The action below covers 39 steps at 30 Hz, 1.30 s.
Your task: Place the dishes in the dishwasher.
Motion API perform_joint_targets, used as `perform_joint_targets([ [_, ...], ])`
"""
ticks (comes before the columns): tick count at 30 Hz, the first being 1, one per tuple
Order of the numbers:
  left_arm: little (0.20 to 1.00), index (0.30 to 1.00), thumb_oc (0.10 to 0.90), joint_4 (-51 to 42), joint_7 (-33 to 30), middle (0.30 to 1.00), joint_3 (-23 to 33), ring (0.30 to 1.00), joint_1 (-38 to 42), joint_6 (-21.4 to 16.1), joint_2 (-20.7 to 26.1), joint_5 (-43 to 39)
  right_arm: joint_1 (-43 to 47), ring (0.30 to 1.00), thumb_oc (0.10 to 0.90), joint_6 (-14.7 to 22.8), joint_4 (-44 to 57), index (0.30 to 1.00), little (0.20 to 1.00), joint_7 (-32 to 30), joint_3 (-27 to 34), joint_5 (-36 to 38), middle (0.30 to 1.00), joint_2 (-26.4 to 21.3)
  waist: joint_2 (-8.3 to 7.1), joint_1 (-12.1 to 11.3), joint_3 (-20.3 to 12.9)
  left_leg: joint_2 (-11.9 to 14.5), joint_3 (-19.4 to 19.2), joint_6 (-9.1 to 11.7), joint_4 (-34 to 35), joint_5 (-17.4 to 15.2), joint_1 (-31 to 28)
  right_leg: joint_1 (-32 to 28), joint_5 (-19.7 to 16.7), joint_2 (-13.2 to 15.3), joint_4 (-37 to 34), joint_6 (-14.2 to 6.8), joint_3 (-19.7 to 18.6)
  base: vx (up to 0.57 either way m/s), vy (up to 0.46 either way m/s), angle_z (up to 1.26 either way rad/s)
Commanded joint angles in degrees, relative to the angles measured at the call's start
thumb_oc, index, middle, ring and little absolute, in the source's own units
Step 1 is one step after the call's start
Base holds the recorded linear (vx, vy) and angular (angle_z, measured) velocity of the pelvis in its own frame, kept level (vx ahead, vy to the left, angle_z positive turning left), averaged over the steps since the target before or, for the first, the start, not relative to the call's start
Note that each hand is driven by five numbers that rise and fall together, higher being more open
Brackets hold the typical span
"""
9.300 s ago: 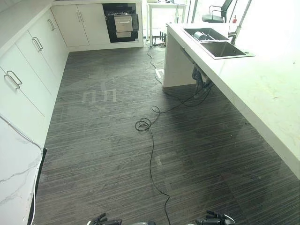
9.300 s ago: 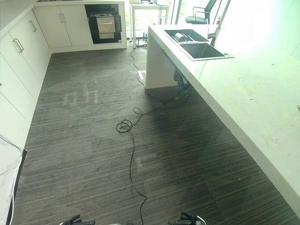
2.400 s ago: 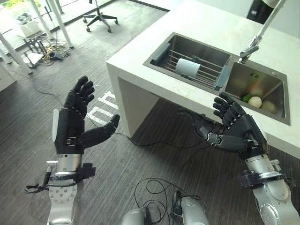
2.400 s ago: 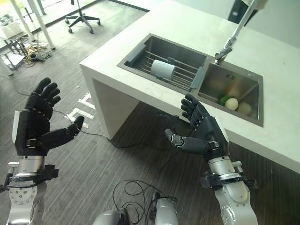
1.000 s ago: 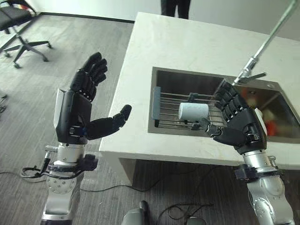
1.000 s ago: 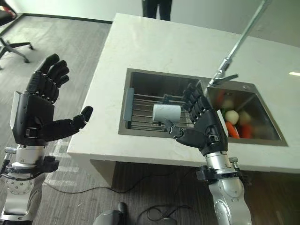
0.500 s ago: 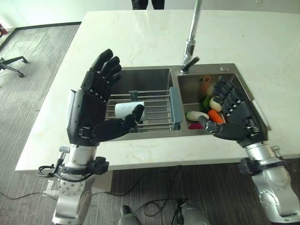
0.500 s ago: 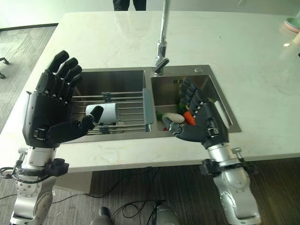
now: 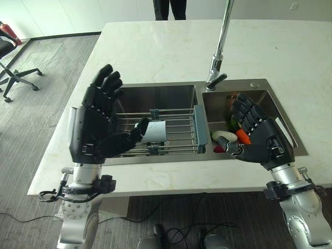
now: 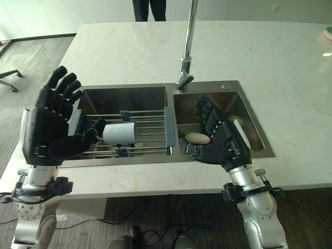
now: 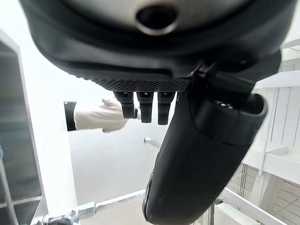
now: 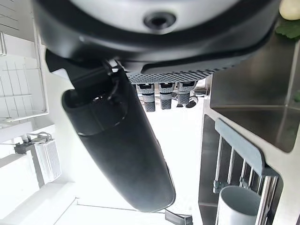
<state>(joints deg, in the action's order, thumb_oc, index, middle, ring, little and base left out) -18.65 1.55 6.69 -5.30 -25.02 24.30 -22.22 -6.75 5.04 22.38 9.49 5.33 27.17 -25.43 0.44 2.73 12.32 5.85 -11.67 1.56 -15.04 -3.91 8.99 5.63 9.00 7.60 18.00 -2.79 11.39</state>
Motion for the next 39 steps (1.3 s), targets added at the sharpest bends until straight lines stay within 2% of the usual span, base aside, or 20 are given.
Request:
perform_joint_targets([
  [1,0.900,0.900,0.800,-3.5,0.8,0.900,1.1,0.900,3.5,-5.5,1.9,-1.0,3.1,0.900,0.800,7.0,5.6,0.900,0.900,-0.7,2.6,-0.2,0.900,0.5,0.25,-0.6,-6.3,3.4,2.1,3.8,-2.2,-8.1,-2.0,0.1,2.1,3.0,-0.8,-5.1,2.7,0.02,0.142,0.04],
  [5,0.900,0.900,0.800,-3.0,1.1,0.900,2.5,0.900,3.2,-2.2,2.9,1.1,3.4,0.900,0.800,6.6,5.6,0.900,0.900,-1.3,2.8,-0.7,0.900,0.7,-0.19,-1.3,-6.5,2.6,2.7,3.3,-2.2,-8.7,-2.1,0.2,1.6,4.1,-0.8,-5.9,3.2,0.01,0.096,0.08],
  [7,0.900,0.900,0.800,-2.3,0.8,0.900,2.8,0.900,3.0,-1.9,4.4,4.3,3.6,0.900,0.800,6.5,5.4,0.900,0.900,-1.3,3.0,-0.3,0.900,0.2,-0.30,-1.3,-6.5,2.4,2.6,3.0,-2.2,-8.9,-2.3,0.2,1.4,4.3,-0.8,-6.2,3.3,0.00,0.086,0.13],
  [9,0.900,0.900,0.800,-2.6,2.8,0.900,3.3,0.900,3.0,1.3,6.5,8.0,3.9,0.900,0.800,6.0,5.7,0.900,0.900,-1.0,3.2,-0.3,0.900,-0.1,-0.28,-1.5,-6.5,2.3,2.6,2.8,-2.2,-8.9,-2.3,0.3,1.3,4.6,-0.8,-6.4,3.4,-0.01,0.092,0.08],
  [11,0.900,0.900,0.800,-1.7,7.1,0.900,3.1,0.900,4.6,5.7,12.2,12.4,5.6,0.900,0.800,5.1,5.0,0.900,0.900,-0.8,3.0,0.4,0.900,-2.0,0.15,-1.4,-6.7,2.2,2.3,2.7,-2.2,-8.9,-2.3,0.3,1.2,4.7,-0.8,-6.7,3.4,-0.02,0.084,0.01],
  [15,0.900,0.900,0.800,0.0,9.9,0.900,2.4,0.900,7.7,13.2,17.7,12.9,7.5,0.900,0.800,4.4,4.1,0.900,0.900,-1.3,1.9,0.7,0.900,-3.7,0.86,-1.0,-7.1,2.4,1.7,2.8,-2.2,-8.9,-2.6,0.3,1.2,4.7,-0.8,-7.0,3.3,-0.01,0.035,-0.05],
  [19,0.900,0.900,0.800,1.6,12.3,0.900,1.0,0.900,10.9,16.2,22.8,17.1,8.8,0.900,0.800,3.2,3.6,0.900,0.900,-1.1,1.2,1.8,0.900,-5.6,1.65,-0.4,-7.5,2.6,1.2,2.8,-2.2,-8.8,-2.9,0.2,1.3,4.5,-0.8,-7.1,3.0,0.00,0.030,-0.07],
  [26,0.900,0.900,0.800,7.9,20.7,0.900,-3.3,0.900,19.7,26.6,31.0,17.1,11.5,0.900,0.800,0.9,2.8,0.900,0.900,-0.4,-0.5,3.4,0.900,-8.8,3.15,1.1,-8.4,3.0,0.2,3.1,-2.2,-8.7,-3.3,0.1,1.7,3.7,-0.8,-6.9,2.0,0.00,0.013,-0.04],
  [30,0.900,0.900,0.800,11.9,22.6,0.900,-6.4,0.900,24.6,29.2,33.0,15.4,13.3,0.900,0.800,0.5,1.6,0.900,0.900,-0.5,-1.5,3.9,0.900,-10.4,3.66,1.6,-8.6,3.2,-0.2,3.3,-2.2,-8.6,-3.3,0.1,1.9,3.3,-0.8,-6.8,1.5,0.02,0.021,-0.14],
  [39,0.900,0.900,0.800,20.4,24.2,0.900,-11.4,0.900,31.3,30.8,32.9,16.6,14.8,0.900,0.800,-0.4,-0.1,0.900,0.900,1.1,-2.0,4.5,0.900,-11.4,3.99,2.8,-9.1,3.6,-0.8,3.6,-2.2,-8.5,-3.6,0.1,2.2,2.5,-0.8,-6.6,0.5,0.01,0.007,-0.04],
])
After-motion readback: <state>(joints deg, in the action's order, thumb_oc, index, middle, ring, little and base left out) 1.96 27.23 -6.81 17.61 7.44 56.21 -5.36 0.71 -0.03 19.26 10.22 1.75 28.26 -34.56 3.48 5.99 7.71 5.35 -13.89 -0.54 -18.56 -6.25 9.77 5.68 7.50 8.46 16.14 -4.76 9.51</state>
